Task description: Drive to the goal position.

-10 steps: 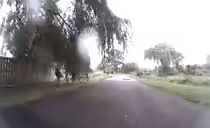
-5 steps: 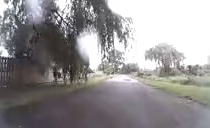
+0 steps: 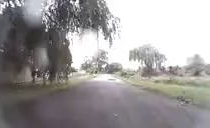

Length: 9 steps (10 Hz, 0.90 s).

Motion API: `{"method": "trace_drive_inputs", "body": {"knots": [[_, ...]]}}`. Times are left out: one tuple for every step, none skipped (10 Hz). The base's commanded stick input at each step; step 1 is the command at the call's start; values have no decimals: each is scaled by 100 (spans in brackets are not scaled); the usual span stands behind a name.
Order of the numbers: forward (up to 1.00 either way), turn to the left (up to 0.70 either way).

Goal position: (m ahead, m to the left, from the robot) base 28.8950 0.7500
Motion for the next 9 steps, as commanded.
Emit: {"method": "trace_drive_inputs", "body": {"knots": [[85, 0], [85, 0], [85, 0], [85, 0], [85, 0], [85, 0], [85, 0], [85, 0], [85, 0]]}}
